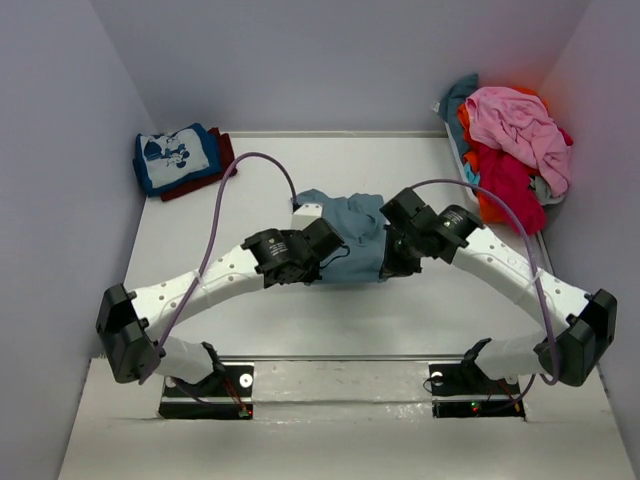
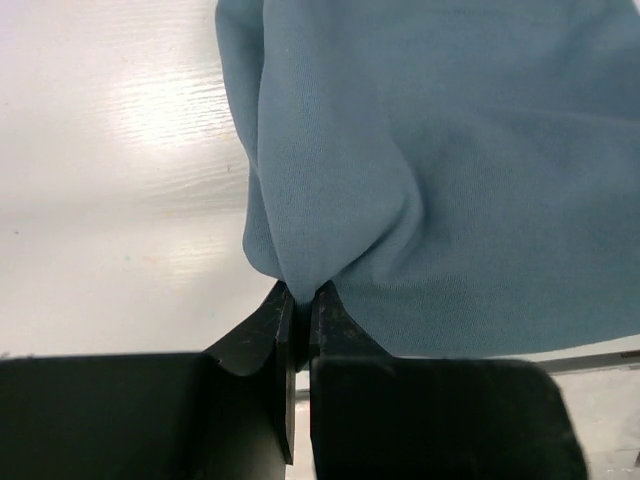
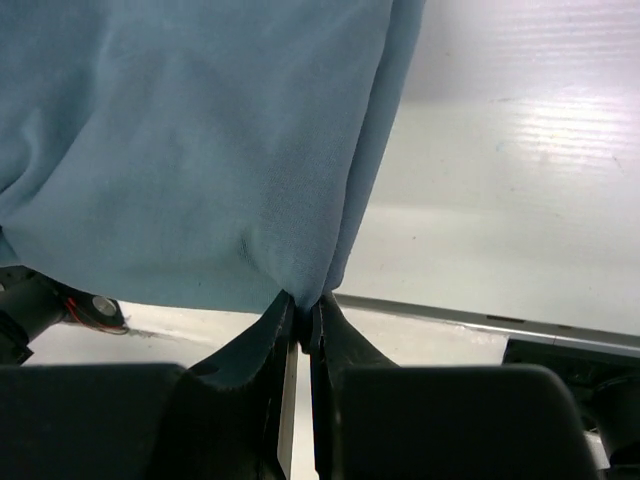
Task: Fold and stack the t-shirts
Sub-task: Fold the long partially folded tshirt into a neat square
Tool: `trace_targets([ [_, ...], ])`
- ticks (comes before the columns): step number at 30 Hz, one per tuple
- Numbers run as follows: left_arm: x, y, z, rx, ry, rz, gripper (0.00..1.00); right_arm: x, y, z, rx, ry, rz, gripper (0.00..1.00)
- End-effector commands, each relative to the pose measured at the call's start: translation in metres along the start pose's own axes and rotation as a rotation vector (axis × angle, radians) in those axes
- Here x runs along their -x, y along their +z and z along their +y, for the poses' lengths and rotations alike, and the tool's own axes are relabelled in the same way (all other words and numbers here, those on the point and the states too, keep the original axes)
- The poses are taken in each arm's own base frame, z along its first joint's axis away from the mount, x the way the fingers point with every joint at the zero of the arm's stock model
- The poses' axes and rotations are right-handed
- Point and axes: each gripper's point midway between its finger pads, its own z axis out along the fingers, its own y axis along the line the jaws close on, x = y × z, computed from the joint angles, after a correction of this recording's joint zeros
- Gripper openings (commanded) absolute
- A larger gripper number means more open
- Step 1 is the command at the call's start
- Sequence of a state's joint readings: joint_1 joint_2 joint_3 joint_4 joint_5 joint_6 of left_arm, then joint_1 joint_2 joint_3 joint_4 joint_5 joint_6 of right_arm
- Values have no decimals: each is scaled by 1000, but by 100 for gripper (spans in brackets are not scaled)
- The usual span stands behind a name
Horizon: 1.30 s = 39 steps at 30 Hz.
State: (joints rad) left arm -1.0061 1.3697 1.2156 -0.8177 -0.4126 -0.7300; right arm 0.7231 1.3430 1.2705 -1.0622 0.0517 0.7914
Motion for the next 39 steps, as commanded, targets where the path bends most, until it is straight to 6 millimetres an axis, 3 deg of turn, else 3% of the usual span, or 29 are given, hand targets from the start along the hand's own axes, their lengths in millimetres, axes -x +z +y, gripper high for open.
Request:
trace_targets([
  [1, 27, -35, 21, 70, -72, -137, 6, 8, -39, -1, -15, 34, -101, 7],
  [7, 67, -54, 25, 109, -95, -268, 6, 35, -55, -1, -52, 28, -226, 7],
  [13, 101, -52, 22, 185, -44, -335, 6, 69, -50, 15, -103, -13, -292, 7],
  [19, 133, -15, 22, 224, -53, -300, 6, 102, -20, 26, -171, -18, -323, 8],
  [20, 135, -9, 23, 226, -47, -290, 6, 107, -8, 22, -201, -9, -308, 8],
  [25, 147, 23, 28, 245, -34, -266, 6, 135, 11, 14, -210, 40, -303, 8],
  [33, 168, 79, 40, 279, -29, -223, 6, 176, 25, -3, -231, 89, -316, 8],
  [34, 166, 90, 36, 281, -10, -205, 6, 176, 36, -4, -247, 76, -297, 8],
  [37, 184, 104, 33, 273, -20, -205, 6, 187, 38, -7, -244, 88, -296, 8],
  [38, 180, 111, 33, 279, -6, -189, 6, 187, 46, -8, -253, 82, -285, 8],
  [39, 191, 112, 33, 278, -19, -204, 6, 190, 53, -10, -256, 91, -278, 8],
])
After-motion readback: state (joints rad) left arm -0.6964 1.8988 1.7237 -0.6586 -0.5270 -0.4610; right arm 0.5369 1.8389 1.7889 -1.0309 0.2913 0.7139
